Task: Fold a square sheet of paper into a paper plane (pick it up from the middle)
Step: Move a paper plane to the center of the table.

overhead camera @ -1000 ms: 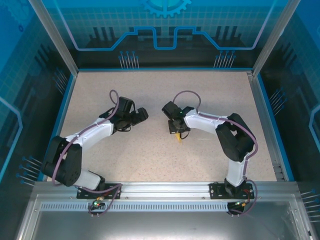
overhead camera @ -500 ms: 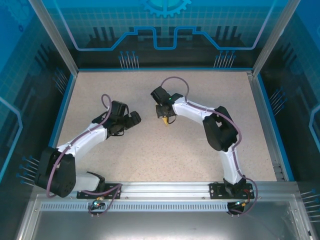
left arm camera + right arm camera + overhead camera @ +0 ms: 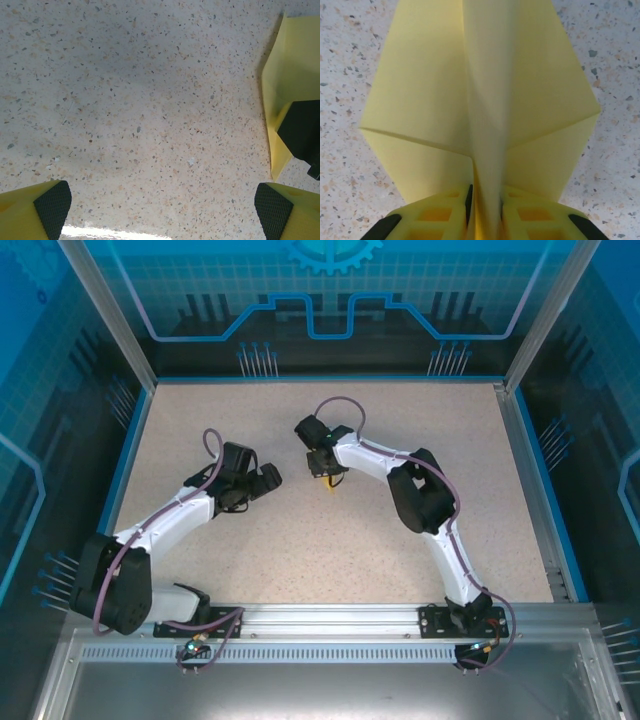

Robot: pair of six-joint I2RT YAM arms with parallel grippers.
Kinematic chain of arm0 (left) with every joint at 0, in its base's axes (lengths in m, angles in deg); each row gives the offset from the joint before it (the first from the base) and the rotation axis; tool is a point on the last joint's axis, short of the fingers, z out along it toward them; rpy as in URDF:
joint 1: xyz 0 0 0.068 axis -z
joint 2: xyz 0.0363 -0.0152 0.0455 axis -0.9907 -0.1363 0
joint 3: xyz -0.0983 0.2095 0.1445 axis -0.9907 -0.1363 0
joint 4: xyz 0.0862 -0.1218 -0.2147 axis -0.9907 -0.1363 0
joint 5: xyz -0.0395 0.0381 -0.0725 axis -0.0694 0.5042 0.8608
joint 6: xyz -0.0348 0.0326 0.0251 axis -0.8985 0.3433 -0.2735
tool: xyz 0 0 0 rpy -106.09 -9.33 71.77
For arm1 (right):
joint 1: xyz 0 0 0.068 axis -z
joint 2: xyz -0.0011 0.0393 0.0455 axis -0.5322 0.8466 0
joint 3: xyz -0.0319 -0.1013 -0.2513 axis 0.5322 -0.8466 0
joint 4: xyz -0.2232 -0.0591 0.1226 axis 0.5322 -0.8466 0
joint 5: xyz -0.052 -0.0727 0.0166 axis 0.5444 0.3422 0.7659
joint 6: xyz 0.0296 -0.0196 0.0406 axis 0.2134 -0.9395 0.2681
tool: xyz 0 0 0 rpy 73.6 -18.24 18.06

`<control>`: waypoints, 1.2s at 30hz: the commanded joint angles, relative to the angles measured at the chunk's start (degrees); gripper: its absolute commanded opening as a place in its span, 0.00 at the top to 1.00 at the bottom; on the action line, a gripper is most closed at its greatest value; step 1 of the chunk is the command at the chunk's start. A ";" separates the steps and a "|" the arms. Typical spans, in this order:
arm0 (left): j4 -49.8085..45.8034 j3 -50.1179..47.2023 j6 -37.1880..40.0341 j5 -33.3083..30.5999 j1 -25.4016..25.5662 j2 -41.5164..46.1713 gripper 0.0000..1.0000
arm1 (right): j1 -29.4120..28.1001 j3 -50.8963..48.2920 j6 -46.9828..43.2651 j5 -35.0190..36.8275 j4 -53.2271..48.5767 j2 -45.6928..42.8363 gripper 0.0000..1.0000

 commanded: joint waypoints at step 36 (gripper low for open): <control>-7.74 5.33 8.28 -19.14 -6.79 11.67 0.02 | 6.32 -25.46 -5.17 19.95 9.85 -45.82 0.01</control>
